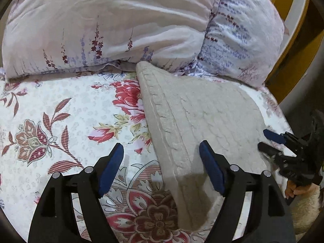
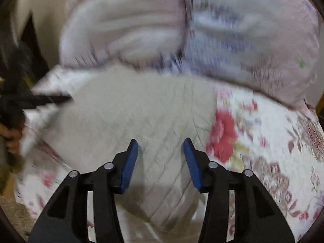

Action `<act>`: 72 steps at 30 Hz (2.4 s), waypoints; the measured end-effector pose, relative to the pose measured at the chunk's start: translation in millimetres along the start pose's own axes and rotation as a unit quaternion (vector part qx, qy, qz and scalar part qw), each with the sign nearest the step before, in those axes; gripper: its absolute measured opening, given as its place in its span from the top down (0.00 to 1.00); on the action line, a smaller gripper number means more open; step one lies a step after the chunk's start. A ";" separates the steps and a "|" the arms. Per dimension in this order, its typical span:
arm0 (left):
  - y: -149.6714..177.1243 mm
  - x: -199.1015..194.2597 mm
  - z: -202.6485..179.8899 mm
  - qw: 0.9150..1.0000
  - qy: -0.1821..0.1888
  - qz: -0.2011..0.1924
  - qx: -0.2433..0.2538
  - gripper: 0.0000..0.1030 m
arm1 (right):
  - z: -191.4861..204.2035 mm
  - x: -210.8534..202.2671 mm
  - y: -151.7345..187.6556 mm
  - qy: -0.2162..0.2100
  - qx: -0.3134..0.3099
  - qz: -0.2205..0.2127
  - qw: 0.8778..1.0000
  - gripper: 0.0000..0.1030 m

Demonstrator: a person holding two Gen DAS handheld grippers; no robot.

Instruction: Fold small clothes

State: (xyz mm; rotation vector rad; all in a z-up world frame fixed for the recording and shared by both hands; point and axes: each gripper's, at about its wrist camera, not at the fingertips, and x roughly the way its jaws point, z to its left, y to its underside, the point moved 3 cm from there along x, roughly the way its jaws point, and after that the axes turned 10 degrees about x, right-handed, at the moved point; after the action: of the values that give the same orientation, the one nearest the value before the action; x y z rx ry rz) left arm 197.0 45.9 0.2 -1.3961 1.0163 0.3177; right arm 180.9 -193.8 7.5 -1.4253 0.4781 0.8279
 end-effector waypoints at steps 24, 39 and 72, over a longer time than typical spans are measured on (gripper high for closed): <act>73.1 -45.9 -43.6 0.996 -0.081 -0.035 0.030 0.01 | -2.8 -66.8 49.1 0.075 0.118 -0.110 0.984 0.02; 90.2 -13.8 -60.4 0.992 -0.116 0.041 0.039 0.01 | 19.4 -27.1 70.8 0.078 0.131 0.011 0.988 0.02; 90.2 -8.4 -63.2 0.990 -0.130 0.034 0.050 0.01 | 21.0 -22.5 78.9 0.115 0.122 0.013 0.986 0.02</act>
State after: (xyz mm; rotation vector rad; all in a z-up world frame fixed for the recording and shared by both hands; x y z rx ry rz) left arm 101.9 10.9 -43.8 -1.1968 0.8528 0.4809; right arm 104.0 -182.5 -26.2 -1.2932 0.7494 0.6033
